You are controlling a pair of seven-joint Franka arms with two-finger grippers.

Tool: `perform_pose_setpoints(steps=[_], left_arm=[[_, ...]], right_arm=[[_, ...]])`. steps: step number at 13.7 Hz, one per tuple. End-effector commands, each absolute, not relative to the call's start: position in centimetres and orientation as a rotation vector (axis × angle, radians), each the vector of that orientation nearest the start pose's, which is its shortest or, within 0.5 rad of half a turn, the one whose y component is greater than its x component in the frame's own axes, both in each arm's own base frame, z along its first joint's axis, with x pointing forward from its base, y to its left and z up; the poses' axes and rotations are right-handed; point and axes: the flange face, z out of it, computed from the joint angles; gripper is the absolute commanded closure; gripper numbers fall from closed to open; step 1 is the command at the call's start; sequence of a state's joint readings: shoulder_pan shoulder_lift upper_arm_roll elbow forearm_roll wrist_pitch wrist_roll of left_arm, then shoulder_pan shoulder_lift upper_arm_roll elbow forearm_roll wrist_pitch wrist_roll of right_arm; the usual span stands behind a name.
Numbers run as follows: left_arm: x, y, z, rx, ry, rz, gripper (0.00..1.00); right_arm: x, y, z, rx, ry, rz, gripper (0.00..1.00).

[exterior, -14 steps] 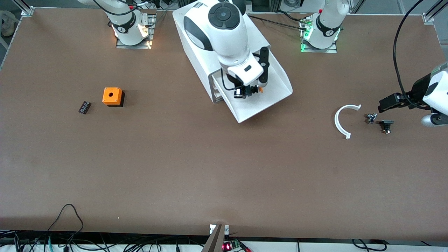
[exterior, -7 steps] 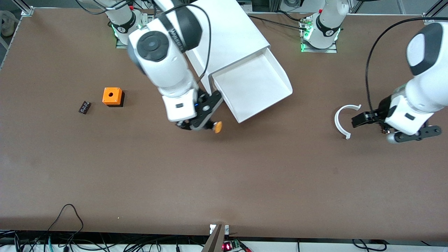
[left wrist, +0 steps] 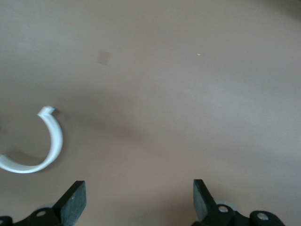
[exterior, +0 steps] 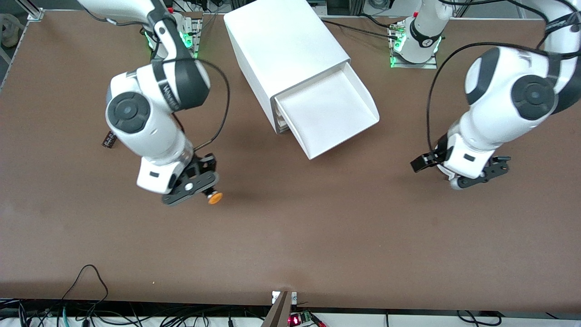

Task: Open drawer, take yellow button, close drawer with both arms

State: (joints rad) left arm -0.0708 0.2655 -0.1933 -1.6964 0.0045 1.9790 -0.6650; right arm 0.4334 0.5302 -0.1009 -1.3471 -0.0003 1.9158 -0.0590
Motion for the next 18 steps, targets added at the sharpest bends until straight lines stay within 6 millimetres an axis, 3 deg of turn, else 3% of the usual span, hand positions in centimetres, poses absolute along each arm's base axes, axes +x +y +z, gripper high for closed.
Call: perform_pose_setpoints(steps=[1,3,5,9,12,15,16,17,18], left_arm=[[59.8,-19.8,40.0,-3.119,-0.803,-0.057,0.00],[58.9,-22.2,38.2,-3.118,-0.918,-0.081,0.00],[58.0,-24.4,37.2,-3.111,-0.968,-0.068,0.00],[54.3,-28.3,35.1,-3.097,-0.938,0.031,0.00],[50.9,-31.4,33.7,-3.110,-0.826,0.095,0.00],[48.2,-34.0,34.1,-3.132,-0.717,0.118,0.00],[46.5,-35.2,33.8,-3.130,-0.660,0.138,0.00],[45.2,-36.4,33.9,-3.143,-0.592,0.145,0.00],[44.5,-37.2,34.0,-3.151,-0.564,0.148,0.00]], right_arm=[[67.1,18.1,40.0,-3.196,-0.377,0.028,0.82],[67.6,12.4,38.7,-3.211,-0.291,0.128,0.82],[67.2,7.1,35.5,-3.192,-0.329,0.210,0.82],[65.2,-2.8,29.4,-3.154,-0.481,0.117,0.82],[62.9,-5.2,26.2,-3.129,-0.547,0.136,0.82],[61.5,-5.8,23.9,-3.041,-0.862,0.152,0.81],[61.1,-6.0,23.5,-3.019,-0.927,0.152,0.80],[60.7,-6.1,23.0,-3.015,-0.937,0.154,0.78],[60.6,-6.1,22.8,-3.015,-0.937,0.154,0.69]])
